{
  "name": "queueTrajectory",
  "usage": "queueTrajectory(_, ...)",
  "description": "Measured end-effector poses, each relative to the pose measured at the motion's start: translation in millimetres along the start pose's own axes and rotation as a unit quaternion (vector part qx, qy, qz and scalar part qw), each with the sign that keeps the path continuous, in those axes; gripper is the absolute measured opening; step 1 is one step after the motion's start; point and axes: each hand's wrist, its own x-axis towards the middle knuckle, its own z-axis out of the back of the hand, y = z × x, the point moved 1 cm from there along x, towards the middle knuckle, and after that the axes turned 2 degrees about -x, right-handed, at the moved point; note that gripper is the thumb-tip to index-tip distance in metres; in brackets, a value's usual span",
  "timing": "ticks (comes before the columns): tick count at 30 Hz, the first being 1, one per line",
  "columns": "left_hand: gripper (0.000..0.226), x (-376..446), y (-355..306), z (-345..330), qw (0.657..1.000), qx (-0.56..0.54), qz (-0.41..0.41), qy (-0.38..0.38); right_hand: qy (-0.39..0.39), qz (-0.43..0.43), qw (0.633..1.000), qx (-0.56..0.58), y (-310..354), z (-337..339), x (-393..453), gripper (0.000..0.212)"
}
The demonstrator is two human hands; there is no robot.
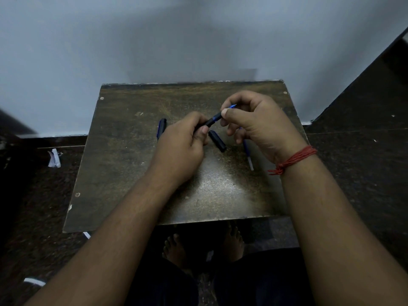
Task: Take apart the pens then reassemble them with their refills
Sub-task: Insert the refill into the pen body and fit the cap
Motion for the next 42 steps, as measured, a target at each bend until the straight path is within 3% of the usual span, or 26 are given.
queueTrajectory(5,0.010,1,0,-1,1.000,0.008,-0.016,-0.005,-0.035,0.007,0.992,-0.118,-2,-1,0,0.035)
queueTrajectory(8,0.009,1,0,-1,1.000,0.005,-0.014,-0.009,-0.054,0.029,0.997,-0.049,-4,0,1,0.025)
queueTrajectory(11,0.009,2,1,0,1.000,-0.002,-0.011,-0.013,-0.011,0.080,0.996,0.026,-6,4,1,0.007)
queueTrajectory(16,0.008,1,1,-1,1.000,0.000,-0.007,-0.002,-0.036,0.074,0.997,0.009,-12,0,3,0.007)
queueTrajectory(21,0.010,0,-1,-2,1.000,-0.009,-0.008,-0.002,-0.076,0.053,0.995,-0.045,-18,-2,8,0.030)
queueTrajectory(25,0.010,0,-1,-2,1.000,-0.018,-0.011,-0.007,-0.013,0.092,0.994,0.052,-19,1,8,0.008)
queueTrajectory(28,0.010,-1,-1,-2,1.000,-0.010,-0.018,-0.007,-0.013,0.095,0.995,0.023,-18,0,8,0.010)
queueTrajectory(32,0.009,0,-2,-4,1.000,-0.008,-0.022,-0.004,-0.072,0.063,0.994,-0.054,-20,-3,8,0.031)
queueTrajectory(36,0.009,1,-1,-2,1.000,-0.013,-0.011,-0.010,-0.031,0.101,0.994,0.029,-16,1,7,0.007)
queueTrajectory(39,0.009,0,1,-1,1.000,-0.015,-0.007,-0.009,-0.006,0.112,0.993,0.038,-16,2,7,0.011)
queueTrajectory(42,0.009,0,1,-3,1.000,-0.012,-0.007,0.000,-0.055,0.087,0.994,-0.040,-18,-2,7,0.017)
